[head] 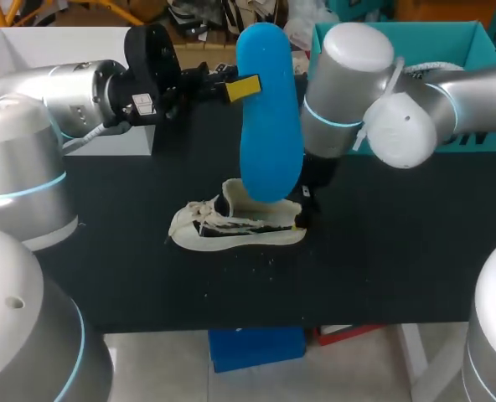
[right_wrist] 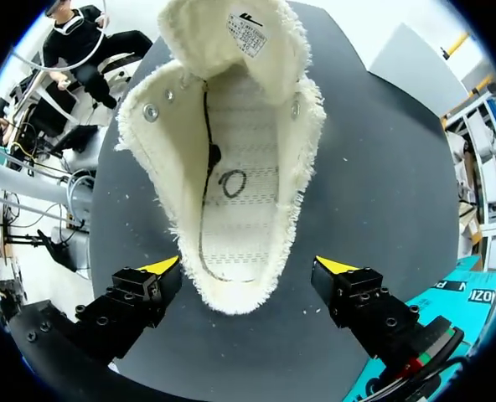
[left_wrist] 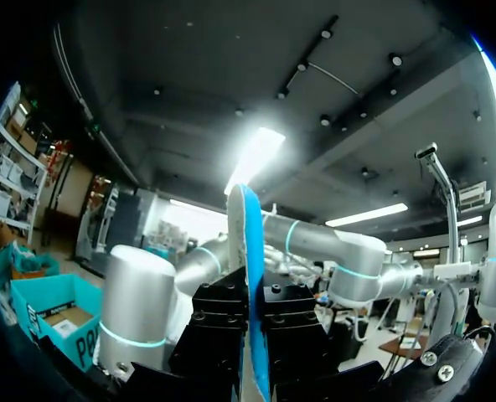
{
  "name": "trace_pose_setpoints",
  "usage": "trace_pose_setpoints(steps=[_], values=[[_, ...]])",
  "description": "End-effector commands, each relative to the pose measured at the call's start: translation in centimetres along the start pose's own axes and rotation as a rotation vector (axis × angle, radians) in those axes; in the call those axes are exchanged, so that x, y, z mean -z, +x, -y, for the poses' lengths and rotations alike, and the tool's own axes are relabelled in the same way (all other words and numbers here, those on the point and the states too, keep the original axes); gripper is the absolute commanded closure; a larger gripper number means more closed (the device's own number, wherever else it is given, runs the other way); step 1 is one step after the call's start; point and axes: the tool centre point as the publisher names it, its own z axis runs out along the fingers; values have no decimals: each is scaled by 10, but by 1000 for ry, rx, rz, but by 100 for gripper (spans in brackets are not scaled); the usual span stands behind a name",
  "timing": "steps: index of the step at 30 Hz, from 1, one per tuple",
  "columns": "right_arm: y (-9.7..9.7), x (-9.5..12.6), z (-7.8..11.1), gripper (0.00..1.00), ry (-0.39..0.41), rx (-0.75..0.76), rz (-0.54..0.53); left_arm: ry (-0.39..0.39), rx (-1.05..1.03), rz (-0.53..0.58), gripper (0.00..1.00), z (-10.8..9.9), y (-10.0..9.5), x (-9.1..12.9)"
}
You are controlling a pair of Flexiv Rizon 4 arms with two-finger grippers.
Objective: Take the shoe out of the shoebox, open the shoe tongue, remove and reinsert the insole, then place the shoe into the shoebox
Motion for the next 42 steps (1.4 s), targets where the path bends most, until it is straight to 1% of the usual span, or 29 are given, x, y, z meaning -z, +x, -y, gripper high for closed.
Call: trace_pose_setpoints(steps=[1, 7, 11, 13, 18, 27, 39, 41, 42], values=[[1, 2, -5, 0, 89, 5, -8, 1, -2, 1, 100, -1, 0, -1], [4, 5, -11, 0, 92, 4, -14, 1, -2, 1, 100, -1, 0, -1], [6, 7, -17, 0, 89, 4, -16, 1, -2, 1, 100, -1, 0, -1], [7, 6, -20, 0, 72, 11, -12, 1, -2, 1, 100, -1, 0, -1], [14, 6, -31, 0, 66, 18, -10, 1, -2, 1, 100, -1, 0, -1], [23, 2, -38, 0, 73, 16, -23, 1, -2, 1, 100, -1, 0, -1], [24, -1, -47, 0, 70, 21, -22, 1, -2, 1, 100, -1, 0, -1], [24, -2, -46, 0, 35, 15, -10, 1, -2, 1, 100, -1, 0, -1], [24, -3, -45, 0, -8, 30, 10, 1, -2, 1, 100, -1, 0, -1]])
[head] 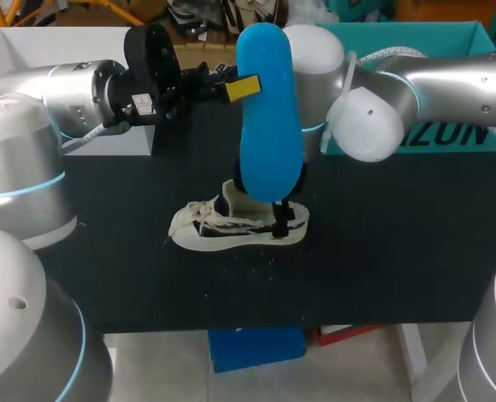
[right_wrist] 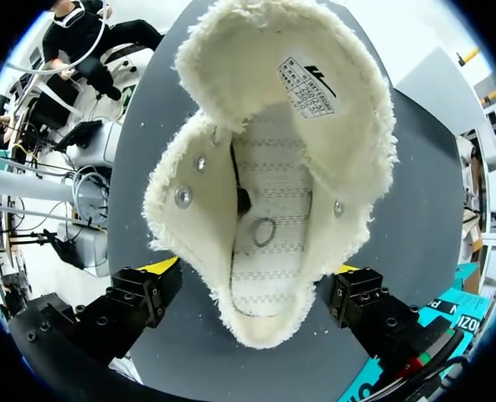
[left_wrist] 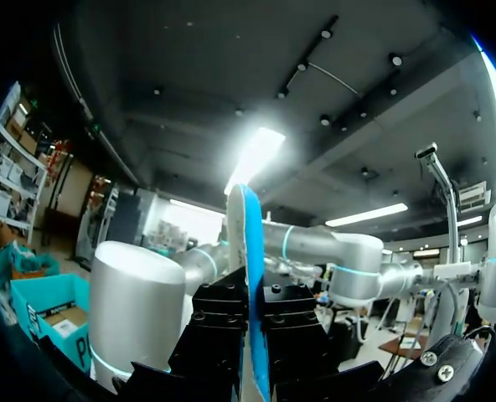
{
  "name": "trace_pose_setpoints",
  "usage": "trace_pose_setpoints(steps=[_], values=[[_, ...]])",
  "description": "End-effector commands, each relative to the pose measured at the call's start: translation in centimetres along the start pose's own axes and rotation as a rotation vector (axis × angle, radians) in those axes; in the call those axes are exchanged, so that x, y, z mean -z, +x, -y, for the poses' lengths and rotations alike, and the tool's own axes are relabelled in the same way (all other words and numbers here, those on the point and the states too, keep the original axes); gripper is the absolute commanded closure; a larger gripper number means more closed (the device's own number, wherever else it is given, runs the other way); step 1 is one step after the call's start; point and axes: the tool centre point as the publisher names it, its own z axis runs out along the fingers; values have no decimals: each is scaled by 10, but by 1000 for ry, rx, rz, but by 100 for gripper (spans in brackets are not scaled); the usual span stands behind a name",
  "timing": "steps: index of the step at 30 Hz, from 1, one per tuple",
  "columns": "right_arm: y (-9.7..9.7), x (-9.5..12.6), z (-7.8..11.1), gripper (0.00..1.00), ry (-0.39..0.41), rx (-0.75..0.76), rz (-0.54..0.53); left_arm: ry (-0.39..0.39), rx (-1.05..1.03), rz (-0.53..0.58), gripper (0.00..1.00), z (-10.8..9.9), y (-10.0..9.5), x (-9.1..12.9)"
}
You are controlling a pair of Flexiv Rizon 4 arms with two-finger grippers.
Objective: Take the shoe out of the shoebox, open the shoe tongue, remove and reinsert the insole, then place the shoe into the shoebox
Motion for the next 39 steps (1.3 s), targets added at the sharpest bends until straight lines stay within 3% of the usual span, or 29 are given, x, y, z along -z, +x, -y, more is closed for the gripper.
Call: trace_pose_setpoints(steps=[1, 11, 21, 29, 39], values=[[1, -4, 2, 0, -98, 35, 44, 2, -3, 1, 100, -1, 0, -1], [1, -1, 2, 0, -398, 96, 94, 2, -3, 1, 100, -1, 0, -1], [-6, -6, 3, 0, -556, 102, 84, 2, -3, 1, 100, -1, 0, -1], [-7, -15, 12, 0, -623, 50, 88, 2, -3, 1, 100, -1, 0, -1], [-4, -26, 21, 0, -649, 3, 75, 2, -3, 1, 100, -1, 0, -1]])
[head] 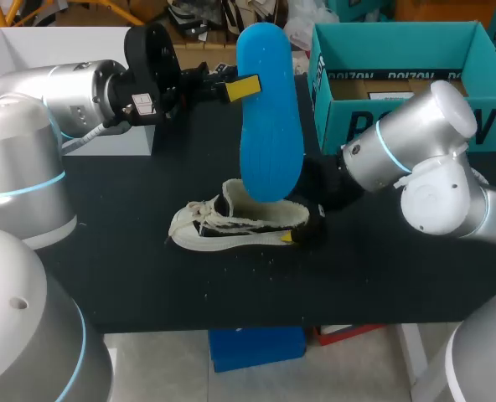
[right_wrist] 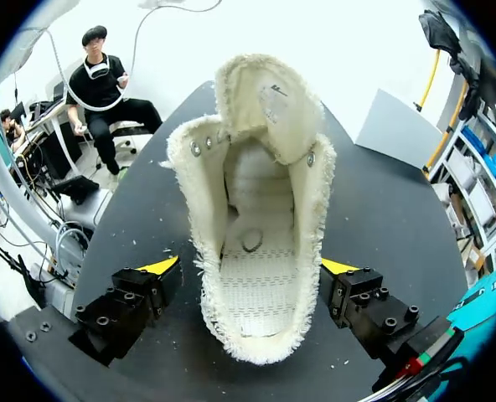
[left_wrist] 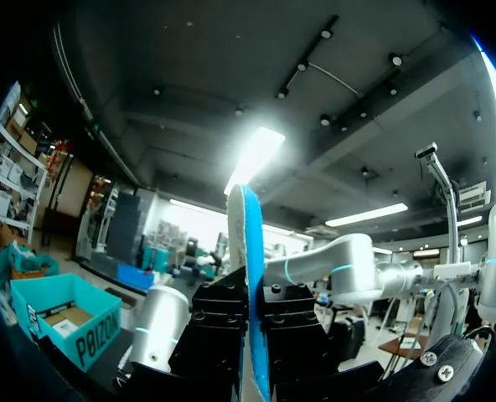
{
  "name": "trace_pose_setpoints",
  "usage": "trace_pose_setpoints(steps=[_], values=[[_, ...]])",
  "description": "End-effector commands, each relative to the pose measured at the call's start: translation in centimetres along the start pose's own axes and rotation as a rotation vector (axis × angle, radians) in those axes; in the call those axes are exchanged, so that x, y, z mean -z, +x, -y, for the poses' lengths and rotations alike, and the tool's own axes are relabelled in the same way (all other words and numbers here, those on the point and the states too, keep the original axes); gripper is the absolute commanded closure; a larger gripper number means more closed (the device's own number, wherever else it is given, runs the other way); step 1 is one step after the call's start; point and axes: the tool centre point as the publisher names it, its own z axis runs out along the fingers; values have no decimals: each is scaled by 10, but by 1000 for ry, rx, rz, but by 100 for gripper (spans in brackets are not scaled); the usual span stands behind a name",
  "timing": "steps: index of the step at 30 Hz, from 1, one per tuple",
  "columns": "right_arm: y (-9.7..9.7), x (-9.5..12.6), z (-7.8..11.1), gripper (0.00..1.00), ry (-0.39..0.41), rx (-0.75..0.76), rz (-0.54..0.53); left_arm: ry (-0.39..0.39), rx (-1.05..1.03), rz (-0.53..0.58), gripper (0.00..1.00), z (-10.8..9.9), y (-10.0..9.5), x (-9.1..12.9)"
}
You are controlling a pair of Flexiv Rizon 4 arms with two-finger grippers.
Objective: Take the shoe out of the shoebox, open the shoe tongue, remove and reinsert the insole, then place the shoe into the shoebox
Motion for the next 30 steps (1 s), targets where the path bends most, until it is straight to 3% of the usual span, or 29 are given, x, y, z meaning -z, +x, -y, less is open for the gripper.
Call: trace_pose_setpoints(steps=[1, 22, 30], values=[[1, -2, 6, 0, -31, -5, 3, 2, -3, 1, 100, -1, 0, -1], [-3, -9, 25, 0, -76, -59, -6, 2, -3, 1, 100, -1, 0, -1], [-6, 1, 26, 0, -47, -50, -8, 2, -3, 1, 100, -1, 0, -1]])
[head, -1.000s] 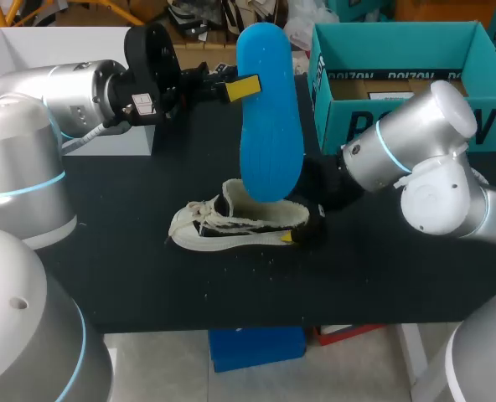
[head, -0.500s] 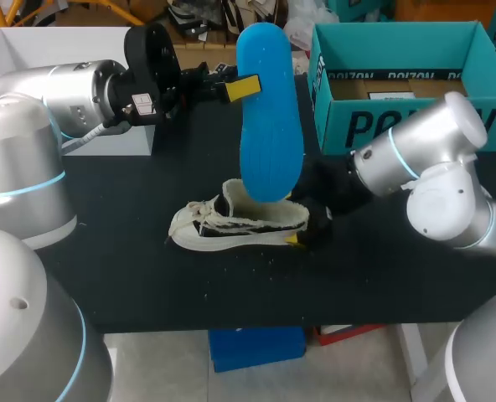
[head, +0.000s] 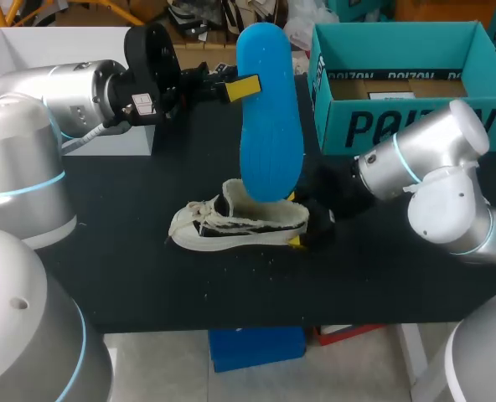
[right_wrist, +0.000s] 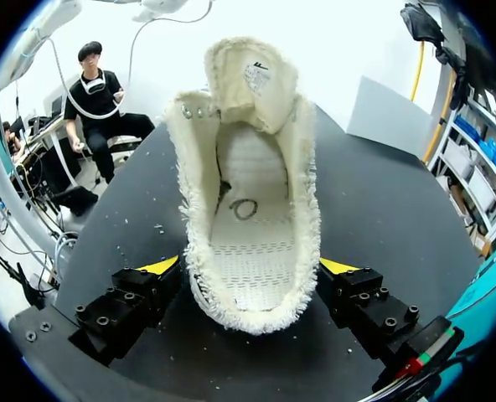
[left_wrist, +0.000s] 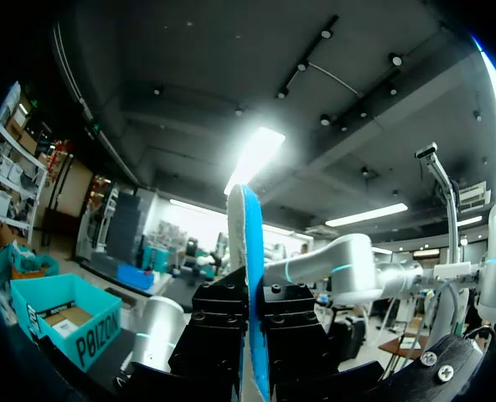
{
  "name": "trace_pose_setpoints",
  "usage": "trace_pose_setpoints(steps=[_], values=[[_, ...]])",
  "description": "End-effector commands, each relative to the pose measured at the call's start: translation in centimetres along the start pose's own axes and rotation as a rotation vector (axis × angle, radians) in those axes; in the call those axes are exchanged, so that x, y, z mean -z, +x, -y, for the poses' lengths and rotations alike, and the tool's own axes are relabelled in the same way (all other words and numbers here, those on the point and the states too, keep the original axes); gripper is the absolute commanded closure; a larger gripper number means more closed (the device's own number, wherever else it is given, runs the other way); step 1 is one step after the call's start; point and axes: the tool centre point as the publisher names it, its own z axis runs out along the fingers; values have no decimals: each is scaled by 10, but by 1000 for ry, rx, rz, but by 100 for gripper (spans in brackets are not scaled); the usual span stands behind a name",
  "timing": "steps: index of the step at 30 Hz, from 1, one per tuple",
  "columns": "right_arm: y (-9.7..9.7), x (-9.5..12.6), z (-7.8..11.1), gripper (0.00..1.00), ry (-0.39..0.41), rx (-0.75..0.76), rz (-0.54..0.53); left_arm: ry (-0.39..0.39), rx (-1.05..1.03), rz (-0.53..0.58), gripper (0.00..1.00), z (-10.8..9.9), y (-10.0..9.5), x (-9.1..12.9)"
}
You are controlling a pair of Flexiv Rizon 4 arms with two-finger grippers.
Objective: Take the shoe out of the shoebox, open the shoe tongue, remove and reinsert the insole, then place the shoe into the shoebox
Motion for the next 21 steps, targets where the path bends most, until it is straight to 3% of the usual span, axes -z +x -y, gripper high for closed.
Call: trace_pose_setpoints(steps=[1, 10, 15, 18, 21], values=[[-3, 9, -2, 0, 27, 2, -6, 2, -3, 1, 100, -1, 0, -1], [-7, 38, -12, 0, 108, 8, -19, 2, -3, 1, 100, -1, 0, -1], [-9, 52, -13, 0, 202, 9, -34, 2, -3, 1, 100, -1, 0, -1], [-12, 54, -17, 0, 271, 5, -53, 2, -3, 1, 100, -1, 0, -1], [-16, 53, -25, 0, 409, 19, -86, 2, -3, 1, 100, -1, 0, -1]])
